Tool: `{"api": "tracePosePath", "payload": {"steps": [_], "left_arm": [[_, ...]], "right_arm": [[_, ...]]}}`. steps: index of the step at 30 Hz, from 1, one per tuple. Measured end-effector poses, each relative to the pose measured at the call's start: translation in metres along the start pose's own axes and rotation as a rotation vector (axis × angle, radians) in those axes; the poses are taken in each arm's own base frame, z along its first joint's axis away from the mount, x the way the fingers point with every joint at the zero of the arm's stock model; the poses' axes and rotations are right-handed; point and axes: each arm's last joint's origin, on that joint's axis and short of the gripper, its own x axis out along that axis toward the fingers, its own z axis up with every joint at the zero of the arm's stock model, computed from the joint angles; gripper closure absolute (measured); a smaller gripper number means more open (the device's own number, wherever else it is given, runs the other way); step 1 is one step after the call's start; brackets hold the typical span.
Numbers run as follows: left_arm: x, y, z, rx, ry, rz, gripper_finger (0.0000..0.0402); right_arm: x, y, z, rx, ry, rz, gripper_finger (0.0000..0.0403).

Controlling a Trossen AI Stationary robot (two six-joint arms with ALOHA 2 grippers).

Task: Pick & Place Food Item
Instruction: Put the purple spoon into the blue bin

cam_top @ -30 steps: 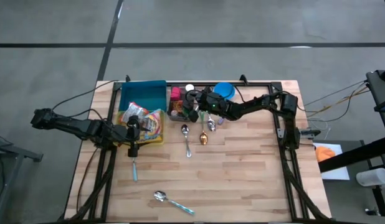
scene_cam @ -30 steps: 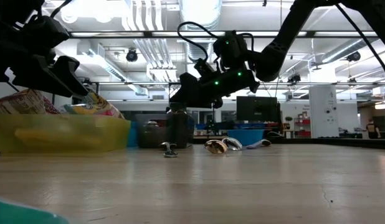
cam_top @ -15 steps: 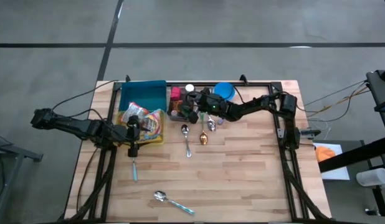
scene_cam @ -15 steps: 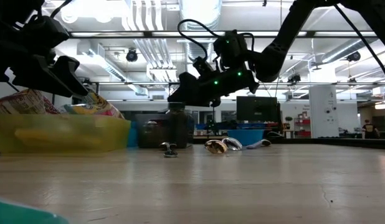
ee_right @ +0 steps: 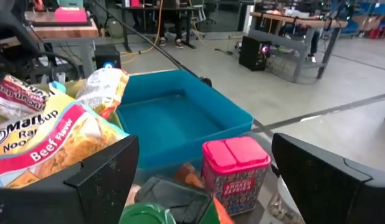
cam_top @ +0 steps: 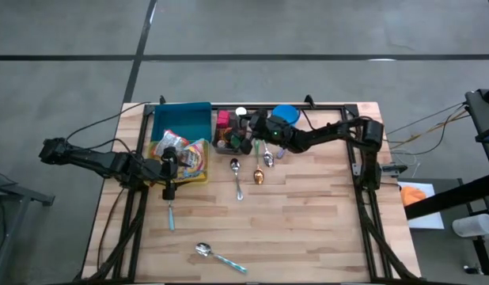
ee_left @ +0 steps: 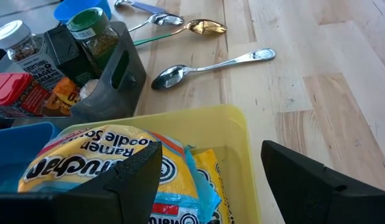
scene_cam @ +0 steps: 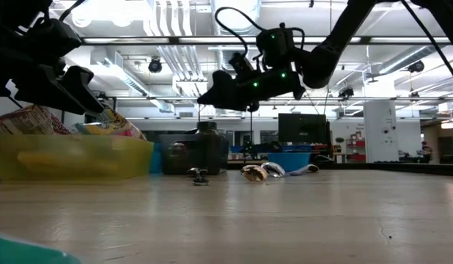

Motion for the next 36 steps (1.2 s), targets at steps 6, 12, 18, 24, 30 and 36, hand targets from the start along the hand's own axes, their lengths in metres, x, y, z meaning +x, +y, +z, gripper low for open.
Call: {"api": "tracePosePath", "payload": {"steps": [6, 12, 18, 24, 30, 36], "left_arm": [[0.000, 0.000, 0.000, 0.001, 0.000, 0.000, 0.0130], [0.000, 0.000, 0.000, 0.002, 0.000, 0.000, 0.0130], [0.000, 0.000, 0.000, 0.002, 0.000, 0.000, 0.0130], [0.000, 0.000, 0.000, 0.003, 0.000, 0.000, 0.0130], [0.000, 0.000, 0.000, 0.002, 0.000, 0.000, 0.0130], [0.000, 0.000, 0.000, 0.002, 0.000, 0.000, 0.0130]], "right_arm": [[-0.007, 0.006, 0.010, -0.043, -0.025, 0.018, 0.0039], [-0.012, 0.011, 0.018, -0.068, -0.031, 0.027, 0.0039], [-0.019, 0.014, 0.025, -0.027, 0.010, -0.017, 0.0040], [-0.031, 0.022, 0.036, -0.038, 0.054, -0.104, 0.0040], [-0.049, 0.028, 0.045, -0.011, 0.146, -0.188, 0.0040], [-0.064, 0.025, 0.046, 0.104, 0.254, -0.250, 0.0040]]}}
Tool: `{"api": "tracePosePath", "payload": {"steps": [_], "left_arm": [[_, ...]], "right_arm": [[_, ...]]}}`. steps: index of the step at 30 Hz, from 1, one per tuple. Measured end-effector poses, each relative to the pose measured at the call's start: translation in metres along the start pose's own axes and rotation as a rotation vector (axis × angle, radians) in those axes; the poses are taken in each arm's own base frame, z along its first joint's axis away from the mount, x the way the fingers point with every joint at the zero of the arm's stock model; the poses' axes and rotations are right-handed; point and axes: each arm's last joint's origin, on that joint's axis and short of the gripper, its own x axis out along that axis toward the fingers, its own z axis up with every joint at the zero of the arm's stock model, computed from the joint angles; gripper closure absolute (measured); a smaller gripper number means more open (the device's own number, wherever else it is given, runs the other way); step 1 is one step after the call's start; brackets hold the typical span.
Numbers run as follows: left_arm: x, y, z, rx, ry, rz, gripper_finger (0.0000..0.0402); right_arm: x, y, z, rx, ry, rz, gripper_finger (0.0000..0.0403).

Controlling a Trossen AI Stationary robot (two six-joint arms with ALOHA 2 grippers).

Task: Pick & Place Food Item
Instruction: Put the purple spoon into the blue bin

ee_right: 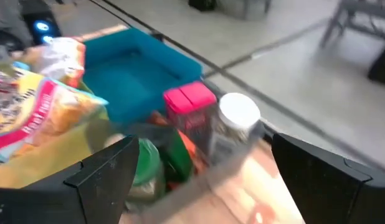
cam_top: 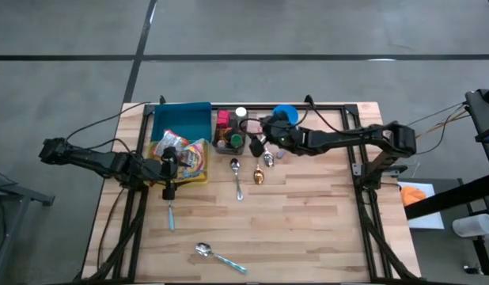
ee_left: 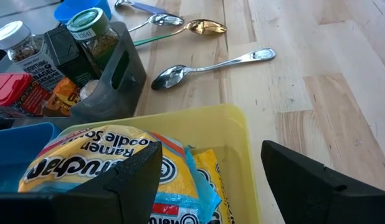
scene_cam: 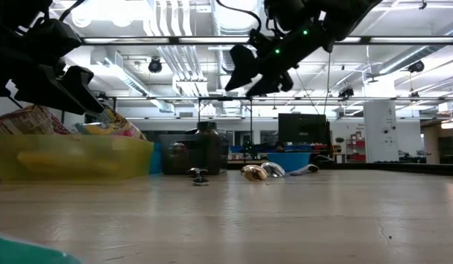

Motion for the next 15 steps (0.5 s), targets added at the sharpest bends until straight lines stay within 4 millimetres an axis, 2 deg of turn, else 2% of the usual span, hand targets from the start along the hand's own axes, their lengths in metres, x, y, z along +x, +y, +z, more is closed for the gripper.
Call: {"api": "tracePosePath", "payload": {"steps": [15], "left_arm": [[0.000, 0.000, 0.000, -0.003, 0.000, 0.000, 0.0130]], "right_arm": [[-0.028, -0.032, -0.020, 0.465, 0.262, -0.342, 0.0039]]}}
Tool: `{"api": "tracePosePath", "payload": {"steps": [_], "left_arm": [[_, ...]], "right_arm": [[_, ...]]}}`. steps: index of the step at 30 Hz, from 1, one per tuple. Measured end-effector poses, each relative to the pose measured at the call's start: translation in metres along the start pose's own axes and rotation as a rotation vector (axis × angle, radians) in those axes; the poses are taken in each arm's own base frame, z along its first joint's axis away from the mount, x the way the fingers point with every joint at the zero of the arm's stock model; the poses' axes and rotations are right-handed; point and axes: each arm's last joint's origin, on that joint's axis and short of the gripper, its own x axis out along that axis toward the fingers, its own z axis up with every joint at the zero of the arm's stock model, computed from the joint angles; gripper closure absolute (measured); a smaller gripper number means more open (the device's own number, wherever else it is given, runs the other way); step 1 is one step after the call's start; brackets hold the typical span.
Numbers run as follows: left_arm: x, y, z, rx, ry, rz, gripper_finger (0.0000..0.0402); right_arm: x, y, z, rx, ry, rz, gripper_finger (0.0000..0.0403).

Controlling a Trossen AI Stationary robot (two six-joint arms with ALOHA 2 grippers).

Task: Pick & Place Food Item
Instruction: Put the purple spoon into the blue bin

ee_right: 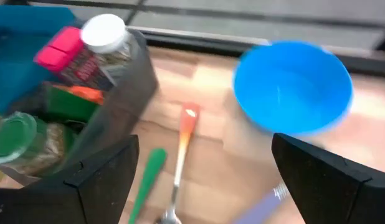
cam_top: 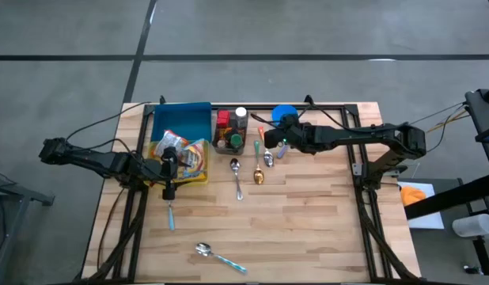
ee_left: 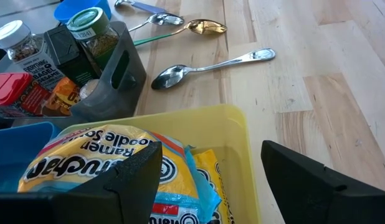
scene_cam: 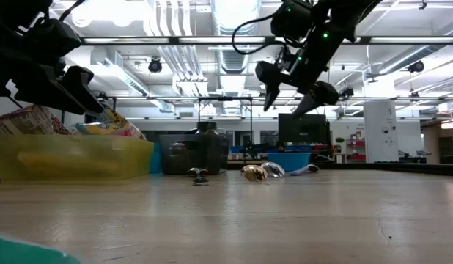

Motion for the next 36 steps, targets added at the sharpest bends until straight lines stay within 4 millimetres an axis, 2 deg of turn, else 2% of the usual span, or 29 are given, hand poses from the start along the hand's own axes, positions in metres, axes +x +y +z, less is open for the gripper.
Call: {"api": "tracePosePath", "payload": {"steps": [8, 13, 22, 36], "left_arm": [[0.000, 0.000, 0.000, 0.000, 0.000, 0.000, 0.0130], [0.000, 0.000, 0.000, 0.001, 0.001, 0.000, 0.0130], [0.000, 0.000, -0.001, 0.007, 0.012, 0.000, 0.0130], [0.000, 0.000, -0.001, 0.007, 0.011, 0.004, 0.0130]], "right_arm": [[0.000, -0.011, -0.009, 0.214, 0.072, -0.107, 0.0039], [0.014, -0.017, -0.017, 0.330, 0.093, -0.194, 0.0039], [0.048, -0.026, -0.027, 0.370, 0.163, -0.291, 0.0039], [0.075, -0.038, -0.035, 0.380, 0.198, -0.385, 0.0039]]}}
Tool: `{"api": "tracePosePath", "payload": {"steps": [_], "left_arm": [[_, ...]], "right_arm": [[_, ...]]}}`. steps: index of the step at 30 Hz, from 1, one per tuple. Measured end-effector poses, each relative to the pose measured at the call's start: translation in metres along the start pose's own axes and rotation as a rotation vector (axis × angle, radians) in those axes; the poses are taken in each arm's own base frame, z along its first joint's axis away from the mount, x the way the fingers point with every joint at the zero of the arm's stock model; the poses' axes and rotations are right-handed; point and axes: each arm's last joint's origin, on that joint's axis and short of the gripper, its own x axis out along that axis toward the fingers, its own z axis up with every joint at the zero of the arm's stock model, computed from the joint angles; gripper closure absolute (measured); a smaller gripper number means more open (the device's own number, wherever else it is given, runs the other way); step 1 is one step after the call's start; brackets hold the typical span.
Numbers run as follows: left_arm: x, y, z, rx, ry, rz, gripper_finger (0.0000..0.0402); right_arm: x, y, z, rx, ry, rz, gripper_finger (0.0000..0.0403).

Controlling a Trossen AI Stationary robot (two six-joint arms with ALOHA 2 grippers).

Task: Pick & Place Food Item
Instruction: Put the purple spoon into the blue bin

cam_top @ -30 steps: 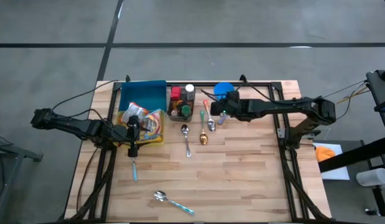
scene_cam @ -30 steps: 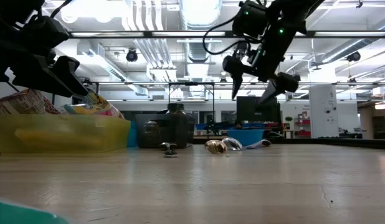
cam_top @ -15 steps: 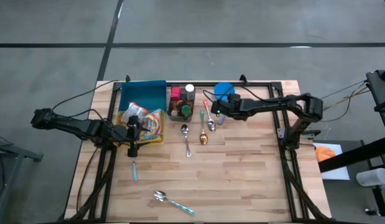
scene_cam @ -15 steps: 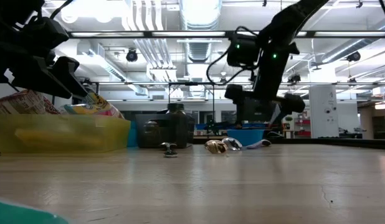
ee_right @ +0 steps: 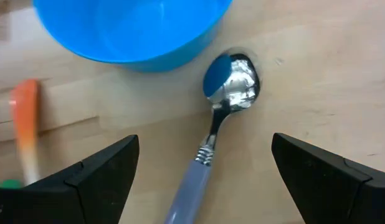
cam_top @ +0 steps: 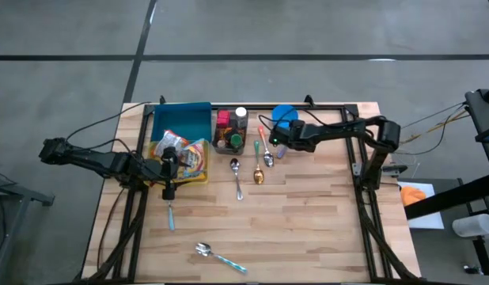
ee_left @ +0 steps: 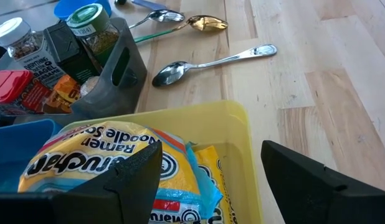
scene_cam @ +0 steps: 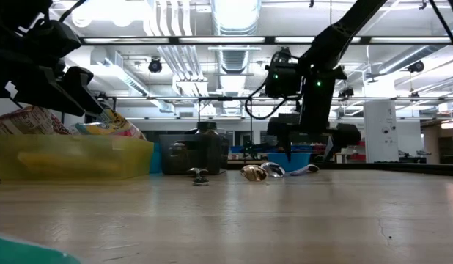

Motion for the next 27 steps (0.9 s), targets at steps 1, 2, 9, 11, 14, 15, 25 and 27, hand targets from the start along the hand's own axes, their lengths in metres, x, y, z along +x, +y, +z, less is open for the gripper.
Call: {"api": "tracePosePath", "payload": {"steps": [1, 2, 9, 11, 14, 15, 25, 27], "left_arm": [[0.000, 0.000, 0.000, 0.000, 0.000, 0.000, 0.0130], [0.000, 0.000, 0.000, 0.000, 0.000, 0.000, 0.0130], [0.000, 0.000, 0.000, -0.001, -0.001, 0.000, 0.0130], [0.000, 0.000, 0.000, -0.001, -0.001, 0.000, 0.0130], [0.000, 0.000, 0.000, -0.003, -0.001, 0.000, 0.0130], [0.000, 0.000, 0.000, -0.003, 0.000, 0.000, 0.0130], [0.000, 0.000, 0.000, -0.003, -0.001, 0.000, 0.0130], [0.000, 0.000, 0.000, -0.003, -0.001, 0.000, 0.0130]], "right_arm": [[0.002, 0.000, 0.000, 0.000, 0.001, -0.008, 0.0039], [0.004, -0.001, -0.001, 0.000, 0.003, -0.014, 0.0039], [0.015, -0.001, -0.004, -0.008, 0.004, -0.047, 0.0039], [0.017, -0.002, -0.004, -0.010, 0.002, -0.053, 0.0039], [0.019, -0.002, -0.005, -0.014, -0.002, -0.061, 0.0040], [0.019, -0.002, -0.005, -0.013, -0.003, -0.062, 0.0040], [0.020, -0.003, -0.005, -0.024, -0.002, -0.076, 0.0138], [0.020, -0.003, -0.005, -0.028, -0.006, -0.077, 0.0168]]}}
